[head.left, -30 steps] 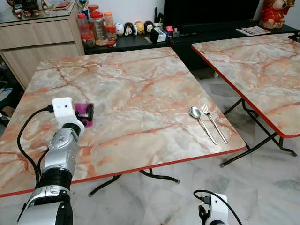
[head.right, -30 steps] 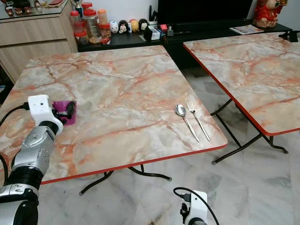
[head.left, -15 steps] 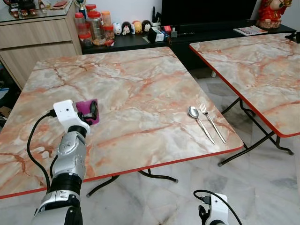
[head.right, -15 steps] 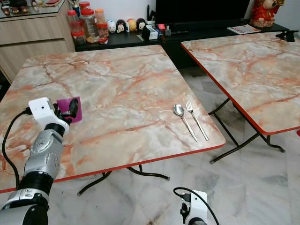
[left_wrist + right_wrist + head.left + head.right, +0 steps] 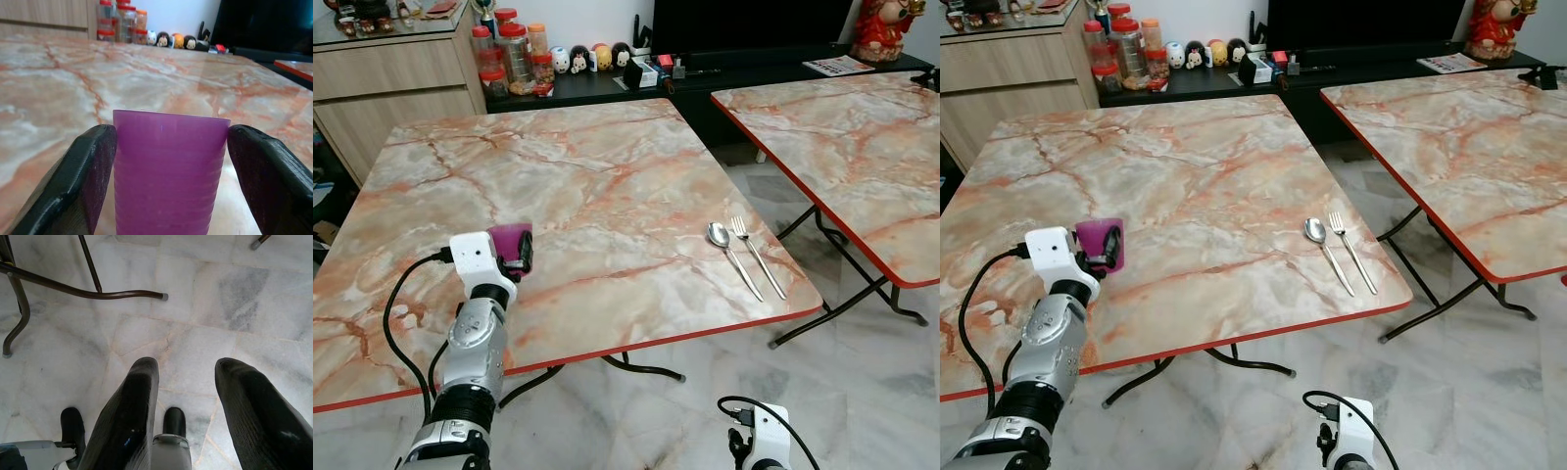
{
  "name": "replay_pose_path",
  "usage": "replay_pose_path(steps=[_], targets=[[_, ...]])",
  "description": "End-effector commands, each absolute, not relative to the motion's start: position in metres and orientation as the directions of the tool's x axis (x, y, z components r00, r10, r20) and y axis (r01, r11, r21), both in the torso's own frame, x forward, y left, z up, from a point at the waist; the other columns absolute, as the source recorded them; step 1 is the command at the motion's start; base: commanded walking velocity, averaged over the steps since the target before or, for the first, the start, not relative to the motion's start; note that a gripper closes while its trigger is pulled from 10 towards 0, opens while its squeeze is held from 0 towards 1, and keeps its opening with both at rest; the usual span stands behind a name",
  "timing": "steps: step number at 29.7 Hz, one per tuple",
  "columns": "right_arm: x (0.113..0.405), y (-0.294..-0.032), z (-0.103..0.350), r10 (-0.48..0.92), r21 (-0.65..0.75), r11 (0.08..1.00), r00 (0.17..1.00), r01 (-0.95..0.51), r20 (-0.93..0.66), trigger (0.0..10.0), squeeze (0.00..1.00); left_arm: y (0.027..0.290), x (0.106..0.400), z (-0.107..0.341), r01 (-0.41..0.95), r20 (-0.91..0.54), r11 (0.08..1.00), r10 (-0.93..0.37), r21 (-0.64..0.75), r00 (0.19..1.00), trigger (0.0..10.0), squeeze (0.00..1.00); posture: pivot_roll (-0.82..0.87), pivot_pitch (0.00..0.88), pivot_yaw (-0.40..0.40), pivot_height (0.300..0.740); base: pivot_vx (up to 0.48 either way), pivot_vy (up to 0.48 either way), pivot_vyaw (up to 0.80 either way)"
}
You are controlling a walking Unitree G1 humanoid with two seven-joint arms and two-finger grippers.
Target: Setting the table
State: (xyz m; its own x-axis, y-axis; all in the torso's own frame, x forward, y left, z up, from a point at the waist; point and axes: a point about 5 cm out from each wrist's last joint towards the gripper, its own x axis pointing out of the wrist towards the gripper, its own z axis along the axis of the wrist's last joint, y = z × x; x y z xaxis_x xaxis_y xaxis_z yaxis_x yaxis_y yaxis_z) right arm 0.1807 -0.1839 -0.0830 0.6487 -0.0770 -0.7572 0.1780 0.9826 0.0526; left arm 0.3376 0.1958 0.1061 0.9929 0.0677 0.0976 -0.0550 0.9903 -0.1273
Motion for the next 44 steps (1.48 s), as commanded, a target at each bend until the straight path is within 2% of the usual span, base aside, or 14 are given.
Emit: replay_pose_path(steps=[1, 5, 7, 8, 17, 27, 36, 41, 44], targets=[[0.184, -0.185, -0.081, -0.085, 0.048, 0.983, 0.662, 0.180, -0.744, 10.0, 0.00, 0.196, 0.336, 0.104, -0.055, 0.095, 0.992, 0.067, -0.117, 0.993, 10.0, 1.00, 0.02, 0.000, -0.008, 0.740, 0.000, 0.000, 0.00], [0.184, -0.185, -0.081, -0.084, 0.048, 0.983, 0.663, 0.179, -0.744, 10.0, 0.00, 0.197, 0.336, 0.104, -0.055, 0.100, 0.992, 0.067, -0.117, 0.993, 10.0, 1.00, 0.02, 0.000, -0.008, 0.740, 0.000, 0.000, 0.00], [0.184, -0.185, -0.081, -0.084, 0.048, 0.983, 0.663, 0.179, -0.744, 10.0, 0.00, 0.197, 0.336, 0.104, -0.055, 0.103, 0.992, 0.067, -0.116, 0.992, 10.0, 0.53, 0.02, 0.000, -0.008, 0.740, 0.000, 0.000, 0.00], [0.184, -0.185, -0.081, -0.084, 0.048, 0.983, 0.663, 0.178, -0.744, 10.0, 0.00, 0.197, 0.336, 0.104, -0.052, 0.104, 0.992, 0.065, -0.116, 0.992, 10.0, 0.00, 0.02, 0.000, -0.008, 0.740, 0.000, 0.000, 0.00], [0.184, -0.185, -0.081, -0.082, 0.049, 0.983, 0.663, 0.177, -0.744, 10.0, 0.00, 0.202, 0.335, 0.107, -0.053, 0.115, 0.993, 0.065, -0.103, 0.991, 10.0, 0.00, 0.02, 0.000, -0.010, 0.740, 0.000, 0.000, 0.00], [0.184, -0.184, -0.081, -0.076, 0.049, 0.984, 0.660, 0.169, -0.747, 10.0, 0.00, 0.220, 0.333, 0.109, -0.101, 0.115, 0.993, 0.108, -0.063, 0.988, 10.0, 0.00, 0.03, 0.000, -0.014, 0.740, 0.000, 0.000, 0.00], [0.184, -0.184, -0.081, -0.077, 0.049, 0.984, 0.660, 0.171, -0.747, 10.0, 0.00, 0.219, 0.337, 0.113, -0.111, 0.112, 0.992, 0.118, -0.067, 0.987, 10.0, 0.00, 0.02, 0.000, -0.011, 0.740, 0.000, 0.000, 0.00], [0.184, -0.184, -0.081, -0.078, 0.050, 0.984, 0.660, 0.172, -0.748, 10.0, 0.00, 0.227, 0.342, 0.125, -0.144, 0.118, 0.989, 0.146, -0.030, 0.982, 10.0, 0.00, 0.02, 0.000, -0.010, 0.740, 0.000, 0.000, 0.00], [0.184, -0.183, -0.081, -0.076, 0.050, 0.984, 0.659, 0.171, -0.748, 10.0, 0.00, 0.229, 0.348, 0.138, -0.121, 0.123, 0.993, 0.120, 0.005, 0.985, 10.0, 0.00, 0.03, 0.000, -0.010, 0.740, 0.000, 0.000, 0.00]])
